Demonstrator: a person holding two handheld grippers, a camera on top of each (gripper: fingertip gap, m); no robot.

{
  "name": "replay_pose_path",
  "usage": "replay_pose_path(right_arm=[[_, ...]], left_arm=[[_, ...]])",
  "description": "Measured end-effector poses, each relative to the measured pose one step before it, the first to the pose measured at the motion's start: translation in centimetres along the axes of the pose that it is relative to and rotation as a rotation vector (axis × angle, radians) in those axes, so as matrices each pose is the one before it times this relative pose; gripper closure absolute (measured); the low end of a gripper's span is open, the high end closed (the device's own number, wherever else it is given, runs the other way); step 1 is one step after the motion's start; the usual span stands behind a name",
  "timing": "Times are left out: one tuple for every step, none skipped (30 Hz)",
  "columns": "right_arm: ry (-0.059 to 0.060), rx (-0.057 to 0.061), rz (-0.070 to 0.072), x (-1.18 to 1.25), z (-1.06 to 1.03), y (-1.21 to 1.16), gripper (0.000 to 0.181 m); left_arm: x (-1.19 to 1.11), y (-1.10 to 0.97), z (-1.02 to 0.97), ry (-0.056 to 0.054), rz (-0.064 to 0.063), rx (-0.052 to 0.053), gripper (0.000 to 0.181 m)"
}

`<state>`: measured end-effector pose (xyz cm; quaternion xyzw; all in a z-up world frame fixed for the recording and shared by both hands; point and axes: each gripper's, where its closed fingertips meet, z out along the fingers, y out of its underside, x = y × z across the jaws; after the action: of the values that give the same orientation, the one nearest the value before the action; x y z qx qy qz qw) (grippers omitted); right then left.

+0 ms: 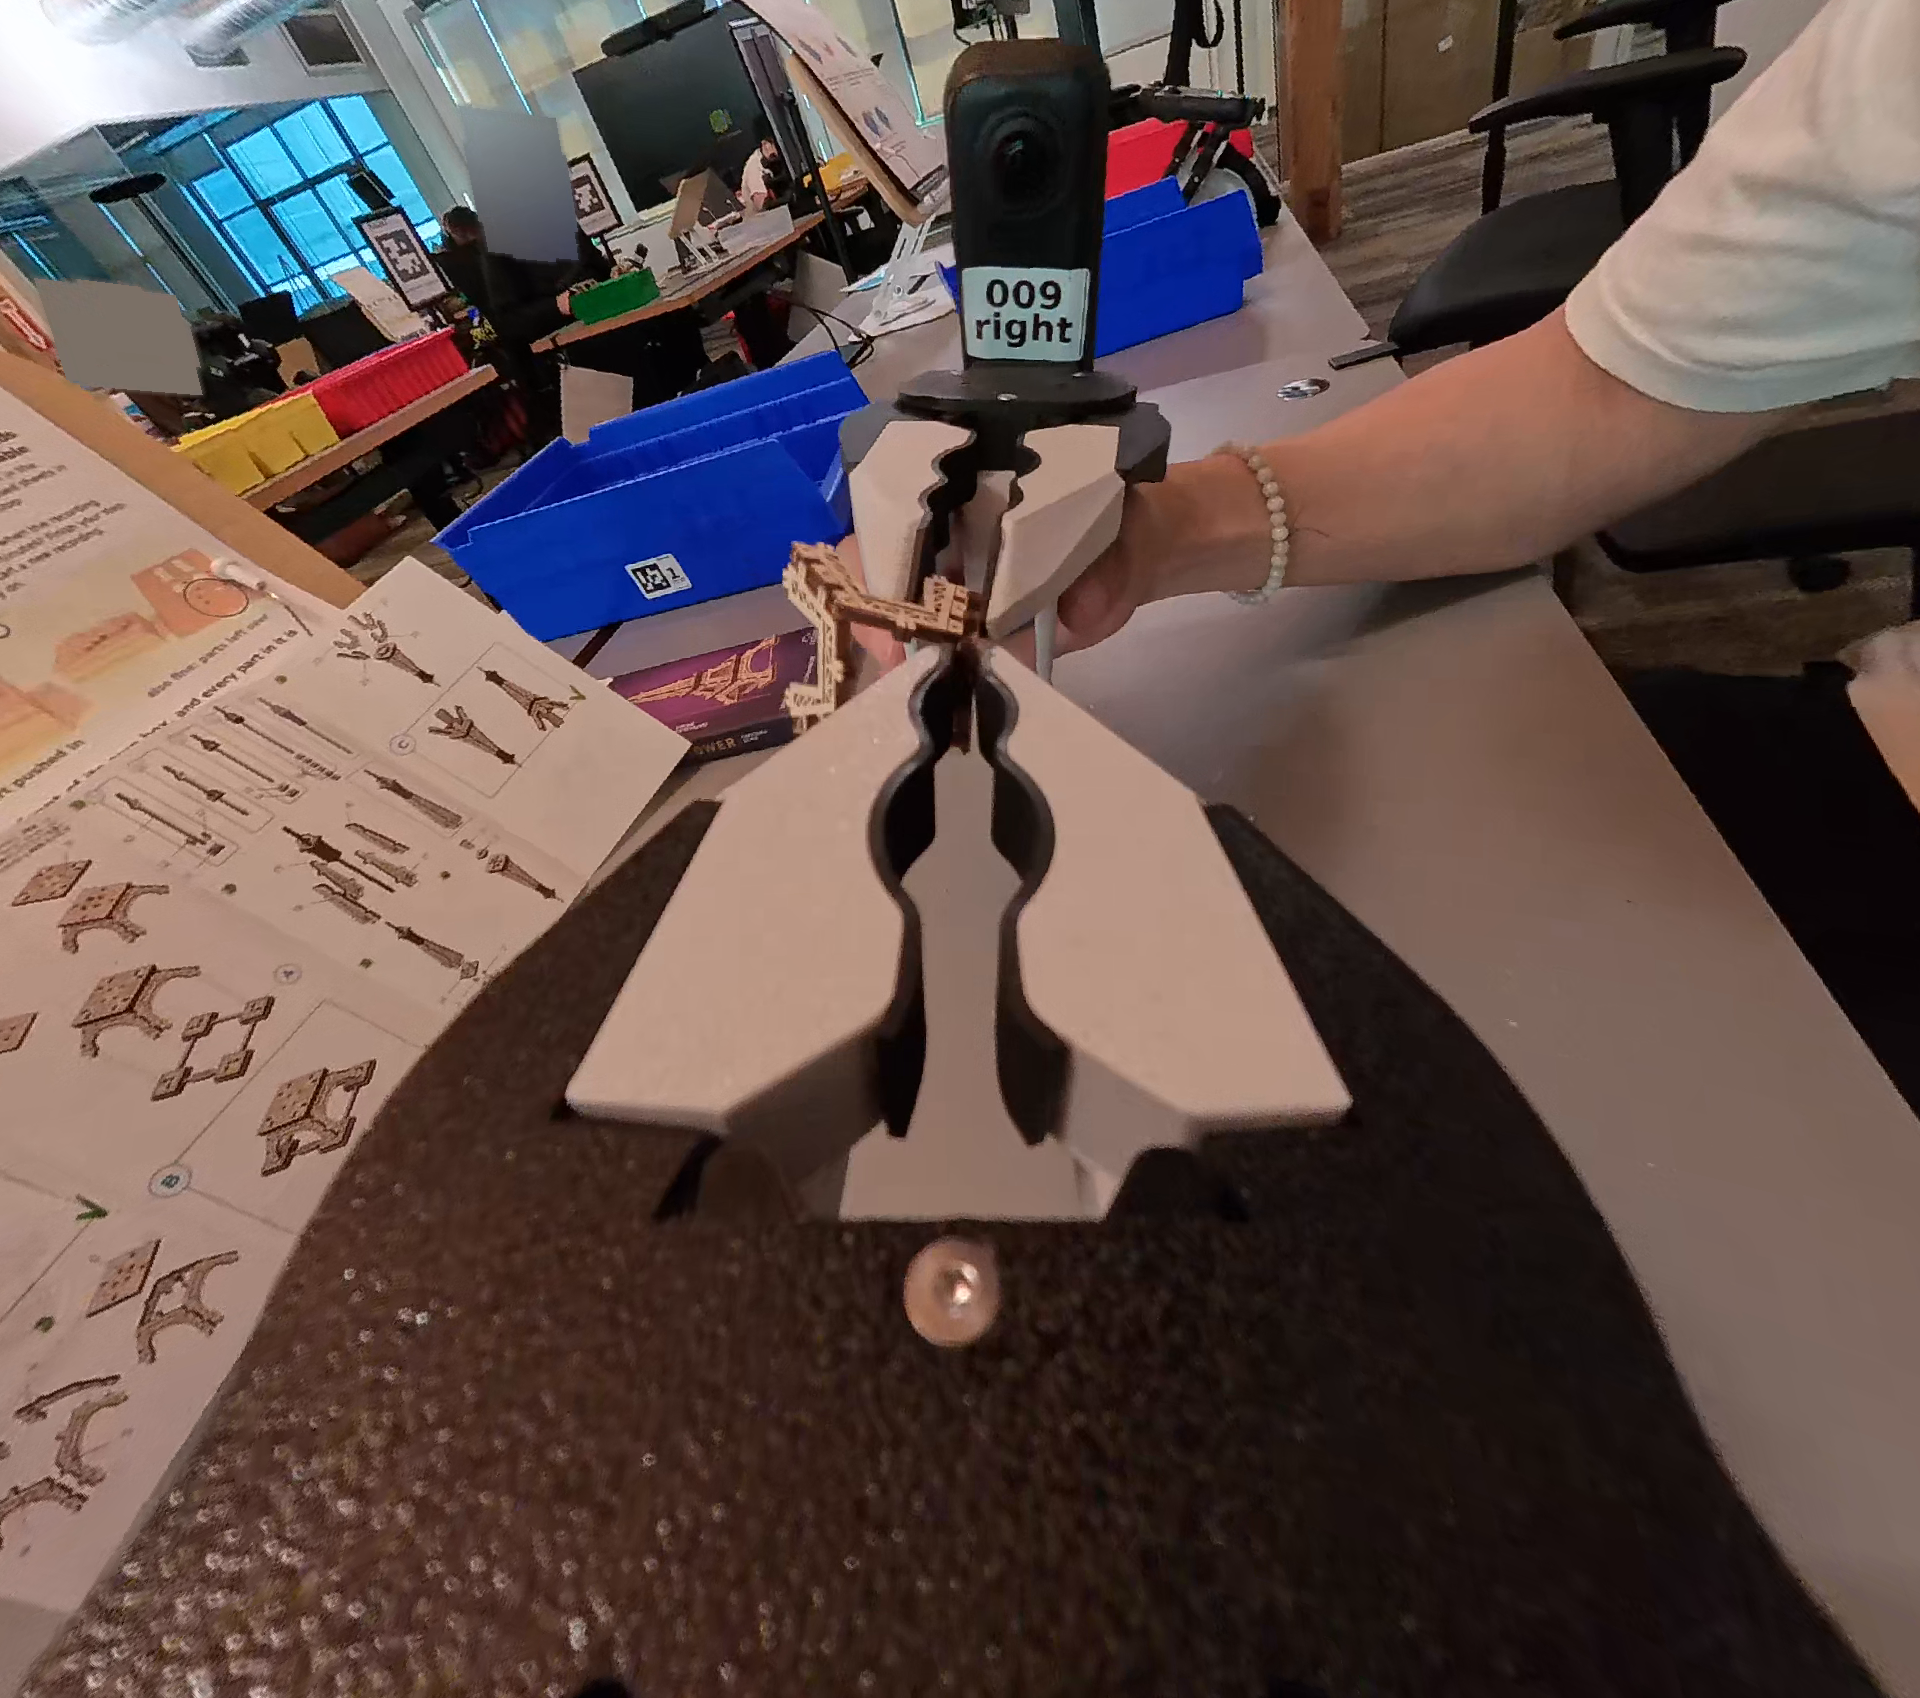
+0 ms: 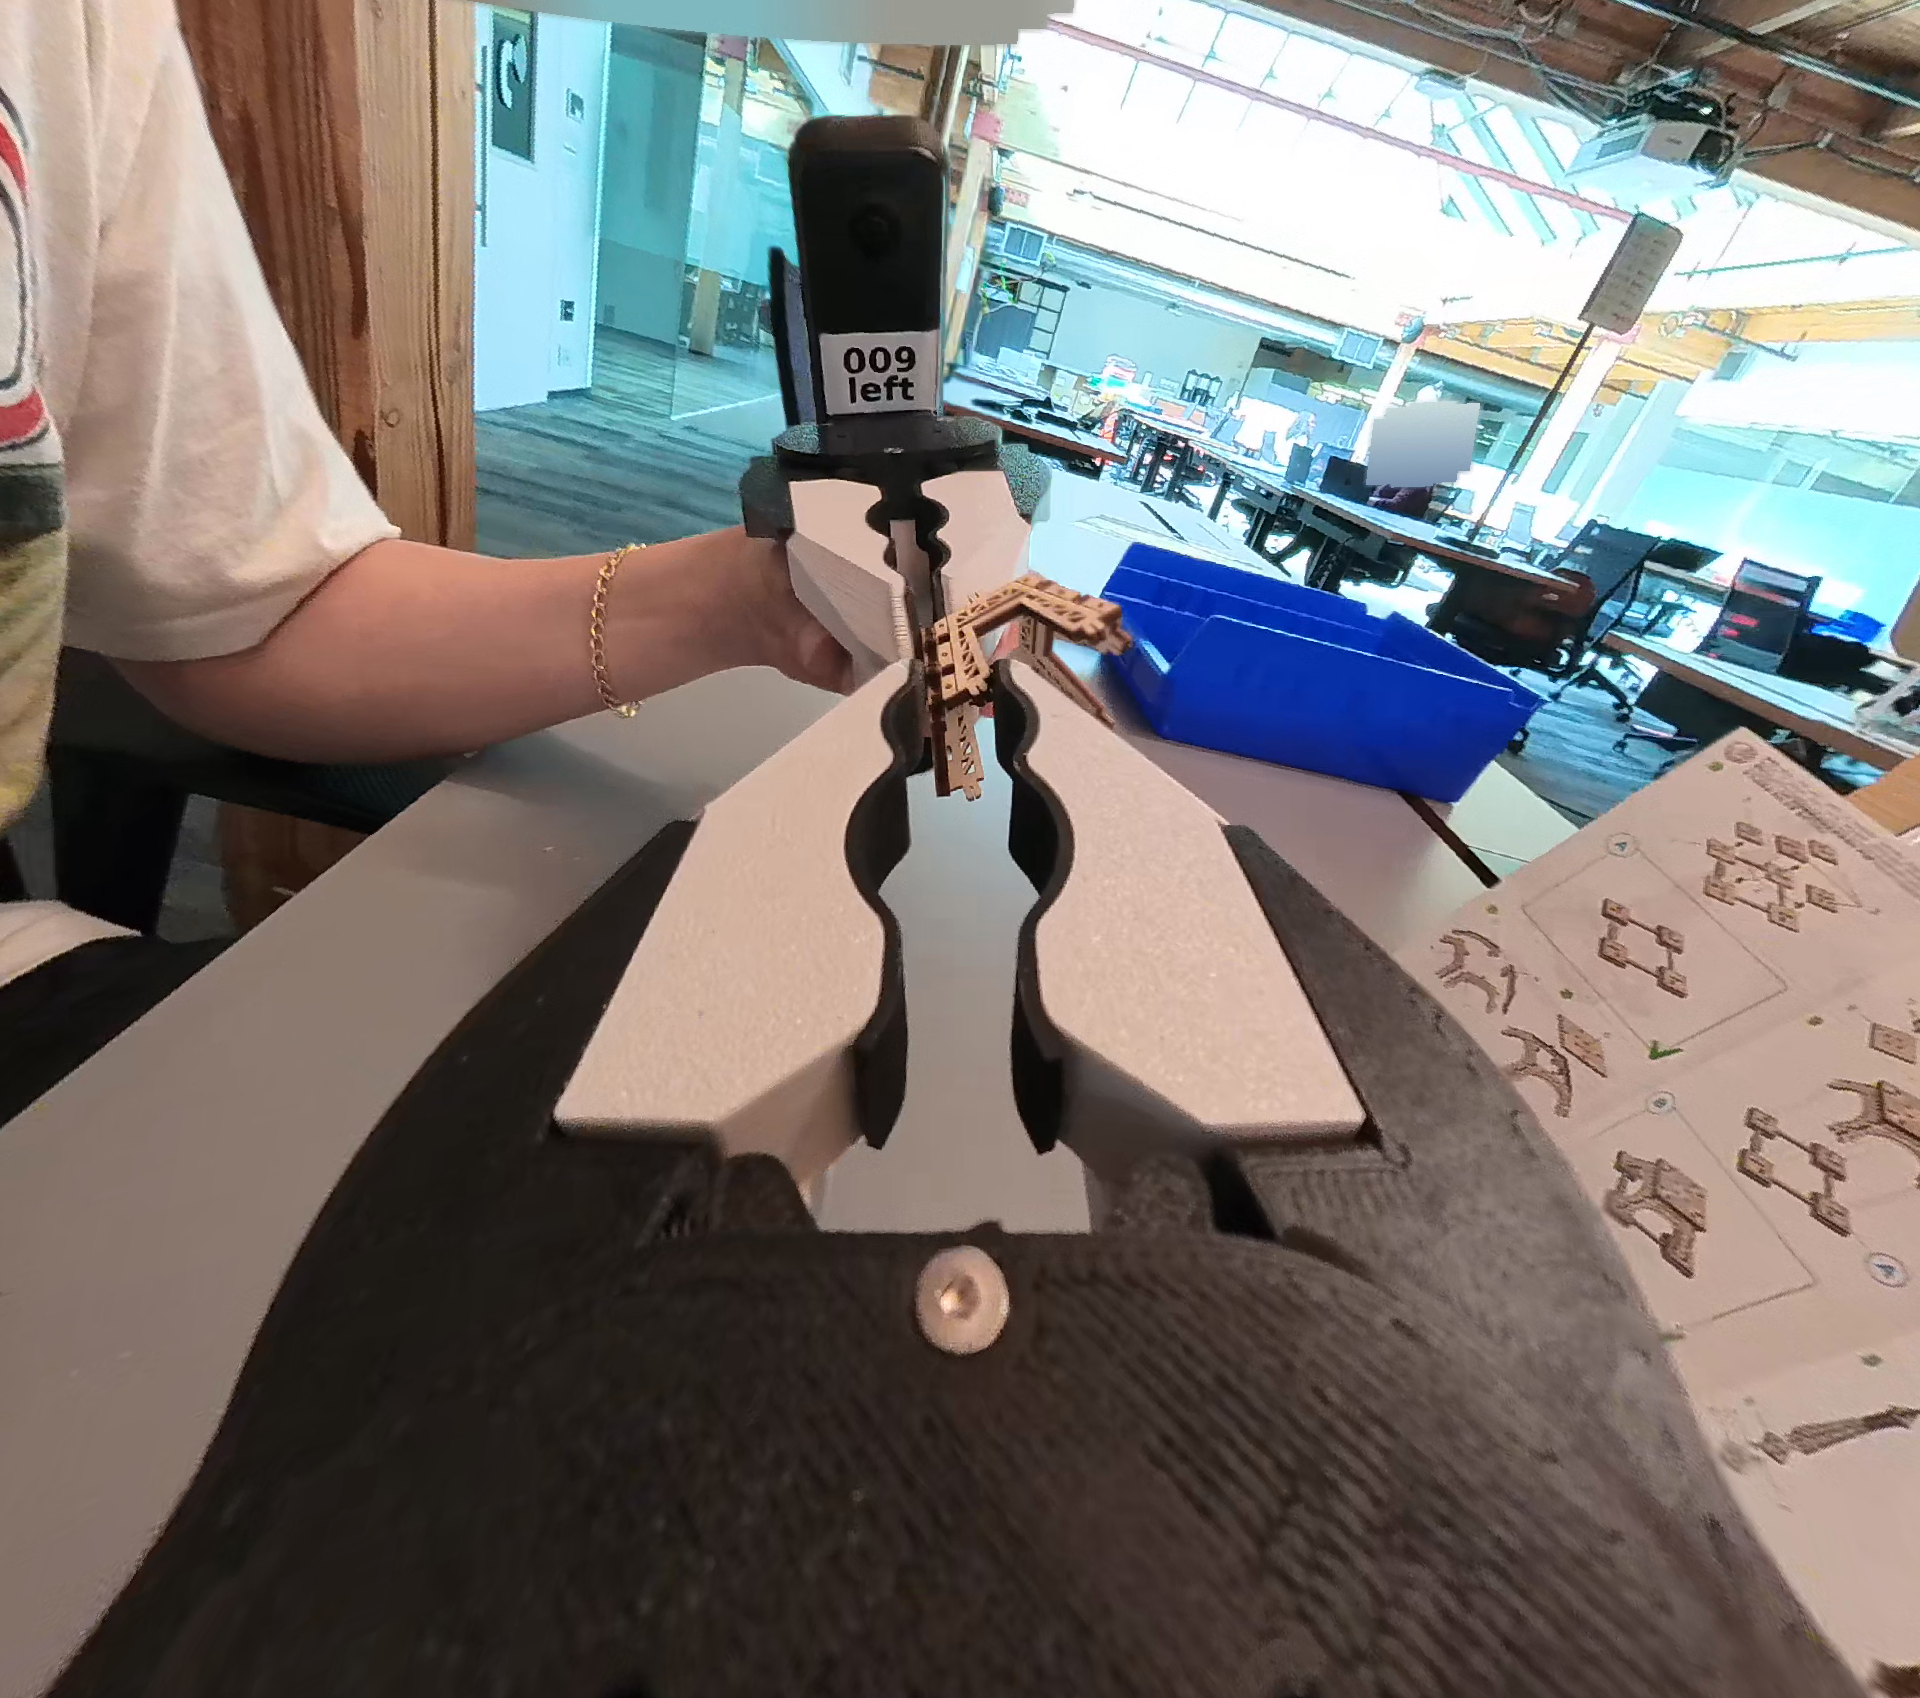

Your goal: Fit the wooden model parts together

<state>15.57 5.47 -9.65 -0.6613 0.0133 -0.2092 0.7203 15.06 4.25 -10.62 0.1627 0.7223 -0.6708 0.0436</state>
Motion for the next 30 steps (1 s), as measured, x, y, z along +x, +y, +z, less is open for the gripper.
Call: replay_pose_path(right_arm=[[0.0058,-0.0096,-0.0142,0.020,0.040,0.010,0.171],[0.0030,-0.0097,-0.0135,-0.013,0.041,0.011,0.171],[0.0026,-0.0045,-0.0109,-0.022,0.018,-0.015,0.171],[0.0009,-0.0006,-0.0035,-0.021,0.018,-0.007,0.171],[0.0009,0.0010,0.0004,0.004,0.005,0.037,0.171],[0.0006,0.0010,-0.0034,-0.025,-0.003,0.062,0.171],[-0.0013,-0.0022,-0.0016,-0.022,-0.010,0.100,0.170],[-0.0047,-0.0028,0.0023,-0.022,-0.030,0.099,0.171],[-0.0013,-0.0020,0.0012,0.032,-0.047,0.085,0.170],[-0.0013,-0.0055,-0.0029,0.015,-0.045,0.112,0.170],[0.0024,-0.0121,-0.0050,0.072,-0.043,0.152,0.170],[0.0106,-0.0087,-0.0108,0.155,-0.045,0.078,0.166],[-0.0008,-0.0153,-0.0159,-0.030,-0.041,0.164,0.169],[0.0030,-0.0298,-0.0214,0.023,0.028,0.356,0.170],[0.0075,-0.0361,-0.0314,0.009,0.066,0.461,0.169],[0.0014,-0.0359,-0.0281,-0.096,0.112,0.463,0.168],[0.0053,-0.0240,-0.0185,-0.027,0.146,0.295,0.166],[0.0083,-0.0096,-0.0123,-0.004,0.121,0.104,0.166],[-0.0049,-0.0116,-0.0100,-0.168,0.112,0.146,0.167],[-0.0031,-0.0213,-0.0115,-0.113,0.118,0.291,0.170],[-0.0006,-0.0233,-0.0165,-0.085,0.095,0.334,0.171],[-0.0007,-0.0207,-0.0127,-0.067,0.067,0.295,0.172],[-0.0044,-0.0177,-0.0061,-0.070,0.038,0.228,0.172],[0.0027,-0.0158,-0.0091,0.023,0.034,0.174,0.172],[0.0157,-0.0219,-0.0211,0.151,0.016,0.225,0.171],[0.0132,-0.0320,-0.0274,0.113,0.044,0.352,0.169],[0.0084,-0.0311,-0.0282,0.030,0.037,0.325,0.168],[0.0076,-0.0275,-0.0254,0.002,0.065,0.272,0.168],[0.0050,-0.0128,-0.0191,-0.050,0.053,0.048,0.169],[0.0057,-0.0018,-0.0123,-0.028,0.049,-0.119,0.170]], left_arm=[[-0.027,0.009,-0.030,0.0005,-0.0016,0.0037,0.181],[0.009,0.022,-0.024,0.0030,-0.0041,0.0022,0.180],[0.015,-0.016,-0.022,0.0035,-0.0038,0.0026,0.181],[0.031,0.009,-0.009,0.0029,-0.0021,0.0007,0.181],[0.026,0.036,-0.002,0.0012,0.0015,-0.0023,0.181],[0.036,0.049,0.006,0.0005,0.0046,-0.0050,0.181],[0.050,0.071,0.017,0.0015,0.0032,-0.0074,0.181],[0.014,0.085,0.022,-0.0005,0.0007,-0.0088,0.181],[-0.012,0.098,0.034,-0.0022,0.0018,-0.0101,0.181],[-0.003,0.133,0.034,-0.0021,0.0029,-0.0132,0.181],[-0.052,0.225,0.008,-0.0048,0.0044,-0.0195,0.181],[-0.074,0.333,-0.005,-0.0070,0.0063,-0.0261,0.181],[-0.059,0.351,-0.019,-0.0060,0.0076,-0.0280,0.181],[-0.039,0.304,-0.017,-0.0049,0.0077,-0.0249,0.181],[-0.070,0.241,-0.017,-0.0073,0.0062,-0.0225,0.181],[-0.061,0.266,0.015,-0.0076,0.0059,-0.0259,0.181],[-0.003,0.337,0.058,-0.0055,0.0118,-0.0312,0.181],[0.046,0.348,0.102,-0.0045,0.0187,-0.0324,0.181],[0.096,0.316,0.119,-0.0027,0.0185,-0.0304,0.181],[0.071,0.271,0.144,-0.0036,0.0155,-0.0284,0.181],[-0.031,0.299,0.134,-0.0092,0.0151,-0.0288,0.181],[-0.013,0.268,0.106,-0.0071,0.0147,-0.0265,0.181],[0.022,0.212,0.073,-0.0041,0.0118,-0.0202,0.181],[-0.056,0.109,0.054,-0.0087,0.0113,-0.0139,0.181],[-0.113,0.044,0.032,-0.0111,0.0101,-0.0087,0.181],[-0.013,0.056,0.003,-0.0026,0.0059,-0.0082,0.181],[0.014,0.022,-0.006,-0.0008,0.0042,-0.0051,0.181],[-0.043,-0.027,-0.028,-0.0042,0.0049,-0.0001,0.181],[-0.012,-0.065,-0.036,-0.0016,0.0036,0.0025,0.181],[0.050,-0.031,-0.035,0.0029,0.0006,0.0016,0.181]])
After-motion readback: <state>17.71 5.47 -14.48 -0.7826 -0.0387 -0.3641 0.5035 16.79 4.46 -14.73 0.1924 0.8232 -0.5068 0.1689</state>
